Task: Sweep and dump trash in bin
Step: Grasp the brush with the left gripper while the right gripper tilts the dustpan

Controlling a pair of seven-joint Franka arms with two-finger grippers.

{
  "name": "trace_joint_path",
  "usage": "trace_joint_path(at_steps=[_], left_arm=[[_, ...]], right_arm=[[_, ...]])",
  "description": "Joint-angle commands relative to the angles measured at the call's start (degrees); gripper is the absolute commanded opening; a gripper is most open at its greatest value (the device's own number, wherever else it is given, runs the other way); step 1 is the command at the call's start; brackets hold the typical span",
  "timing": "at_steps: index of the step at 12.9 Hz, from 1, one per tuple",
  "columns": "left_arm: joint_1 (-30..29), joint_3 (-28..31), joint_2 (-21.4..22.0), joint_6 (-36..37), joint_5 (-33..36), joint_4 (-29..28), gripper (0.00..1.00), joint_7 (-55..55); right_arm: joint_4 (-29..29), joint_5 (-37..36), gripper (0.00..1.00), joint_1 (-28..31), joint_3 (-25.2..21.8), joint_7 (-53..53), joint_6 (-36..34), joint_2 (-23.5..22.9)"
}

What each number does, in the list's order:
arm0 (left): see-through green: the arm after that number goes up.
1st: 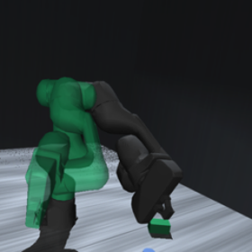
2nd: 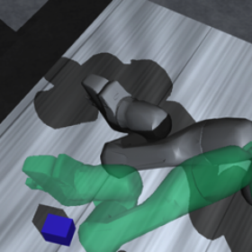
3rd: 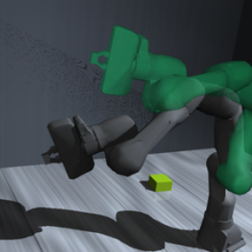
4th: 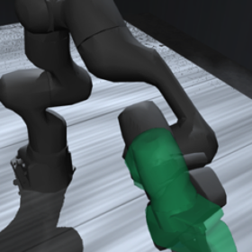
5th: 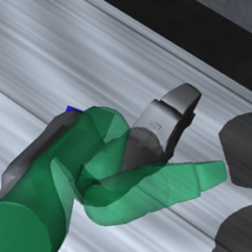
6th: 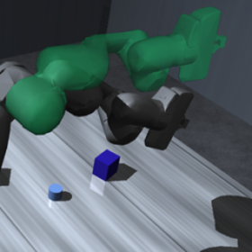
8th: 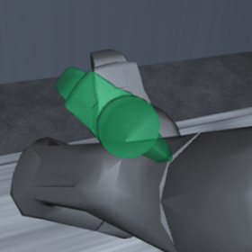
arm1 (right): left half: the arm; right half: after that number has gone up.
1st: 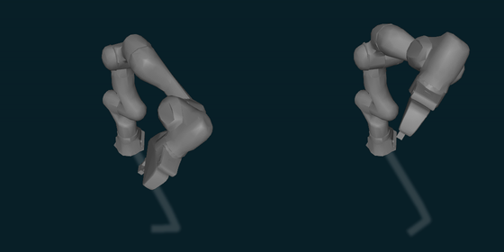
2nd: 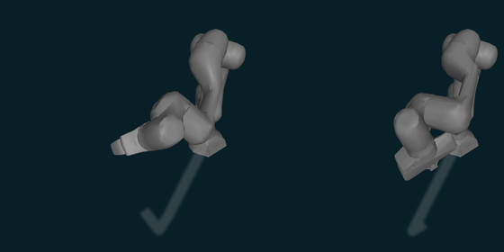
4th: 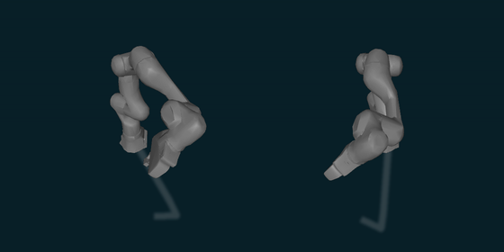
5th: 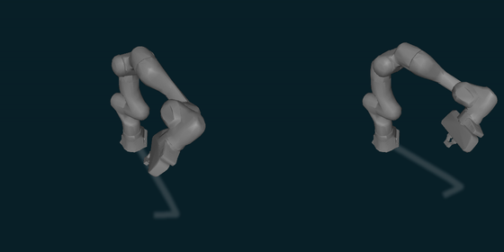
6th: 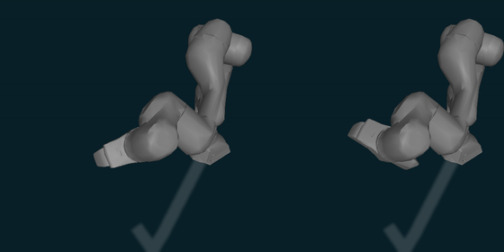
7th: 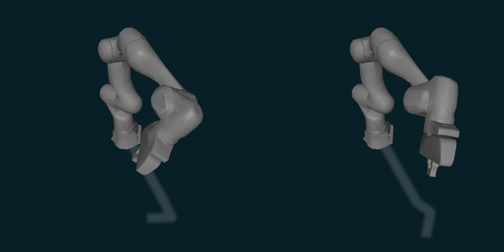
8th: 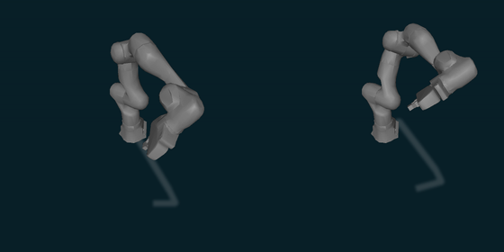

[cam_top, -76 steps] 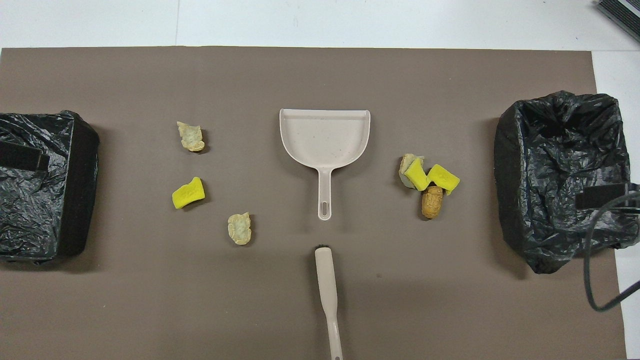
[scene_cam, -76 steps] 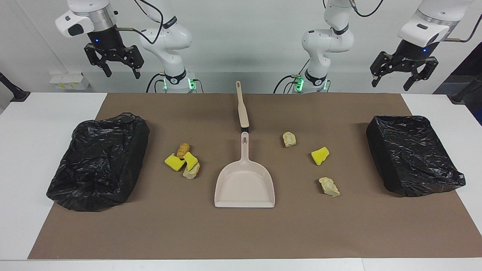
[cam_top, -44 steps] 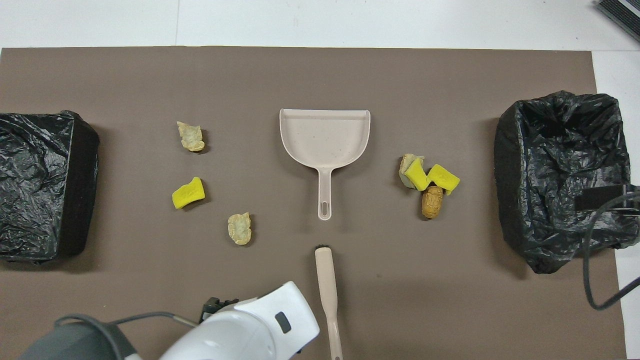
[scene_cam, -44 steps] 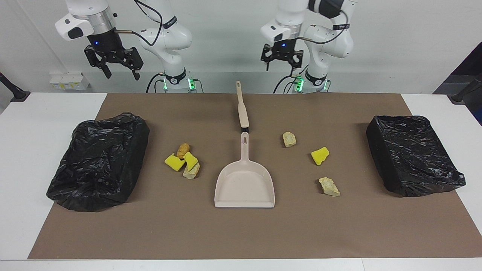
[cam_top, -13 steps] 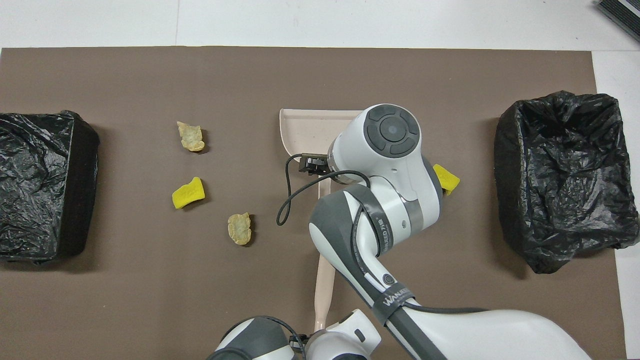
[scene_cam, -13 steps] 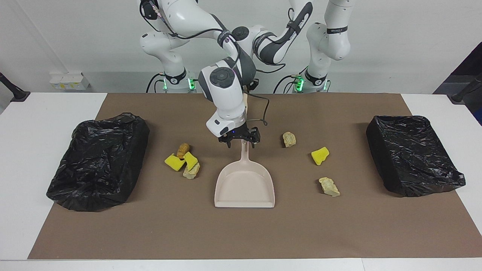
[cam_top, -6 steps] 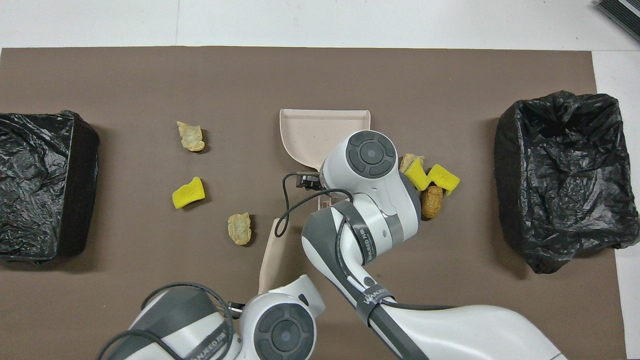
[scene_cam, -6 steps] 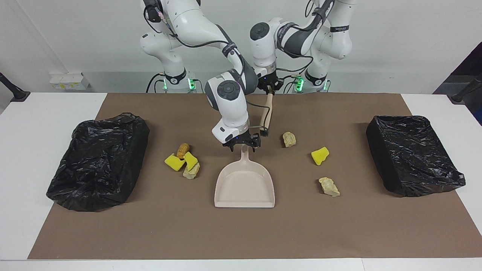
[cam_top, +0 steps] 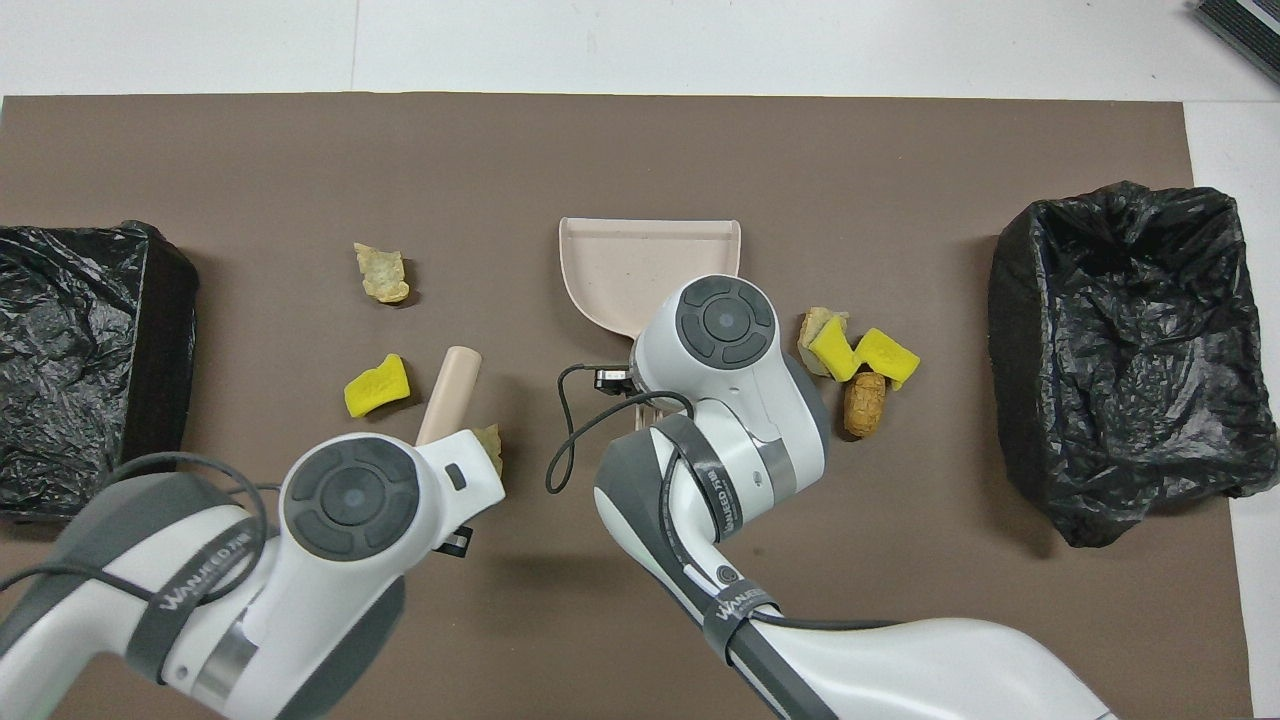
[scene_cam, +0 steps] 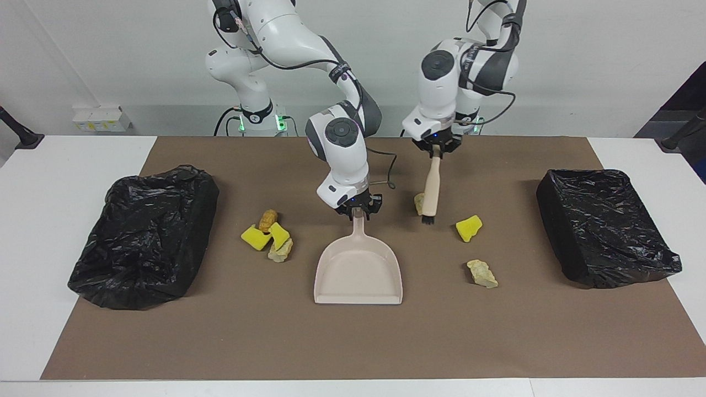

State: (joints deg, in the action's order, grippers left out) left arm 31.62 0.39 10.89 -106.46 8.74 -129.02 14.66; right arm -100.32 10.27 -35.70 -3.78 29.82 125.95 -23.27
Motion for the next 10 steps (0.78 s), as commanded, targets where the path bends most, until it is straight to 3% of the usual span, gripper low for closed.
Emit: trace_joint_path(at_steps=[1, 4, 10], left_arm=[[-7.2, -0.7, -2.7, -5.5, 3.3, 1.4, 0.0, -8.0], [-13.5, -0.7, -6.1, -12.2, 3.4, 3.1, 0.0, -20.0], [-19.5, -0.7, -14.0, -13.2, 3.5, 12.3, 0.0, -31.8]], right_arm=[[0.7, 0.5, 0.0, 0.5, 0.1, -1.6, -2.6, 0.9], [0.4, -0.2, 0.0, 0.5, 0.0, -6.5, -2.6, 2.8], [-5.4, -7.1, 0.0, 4.4, -0.2, -43.9, -8.4, 11.7]])
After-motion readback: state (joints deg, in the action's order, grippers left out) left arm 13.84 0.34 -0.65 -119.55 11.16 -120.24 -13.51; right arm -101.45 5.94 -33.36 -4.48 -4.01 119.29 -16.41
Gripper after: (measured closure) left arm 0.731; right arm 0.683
